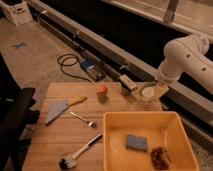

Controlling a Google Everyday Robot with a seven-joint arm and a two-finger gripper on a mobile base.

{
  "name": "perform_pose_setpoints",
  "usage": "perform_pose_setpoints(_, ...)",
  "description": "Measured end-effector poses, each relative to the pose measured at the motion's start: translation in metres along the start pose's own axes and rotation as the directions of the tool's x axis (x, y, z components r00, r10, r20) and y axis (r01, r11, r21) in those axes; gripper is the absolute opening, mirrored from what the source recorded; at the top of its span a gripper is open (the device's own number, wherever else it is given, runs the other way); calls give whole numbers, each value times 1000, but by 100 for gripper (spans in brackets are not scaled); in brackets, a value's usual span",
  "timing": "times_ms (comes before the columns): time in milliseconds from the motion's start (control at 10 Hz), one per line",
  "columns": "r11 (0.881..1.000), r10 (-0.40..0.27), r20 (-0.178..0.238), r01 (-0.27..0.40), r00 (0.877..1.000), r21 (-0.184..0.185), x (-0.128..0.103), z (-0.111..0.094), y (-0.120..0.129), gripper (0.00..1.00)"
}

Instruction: Wipe table surface with eraser

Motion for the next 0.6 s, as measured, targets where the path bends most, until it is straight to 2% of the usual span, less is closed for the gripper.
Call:
perform_pose_setpoints(300, 1000, 14, 13, -14, 1000, 3, -4, -2, -5, 65)
perform_pose_setpoints(400, 1000, 27, 8, -27, 1000, 2, 0, -3, -7, 65)
perform_pose_setpoints(600, 994, 111, -2, -111, 994, 3, 14, -4, -23, 65)
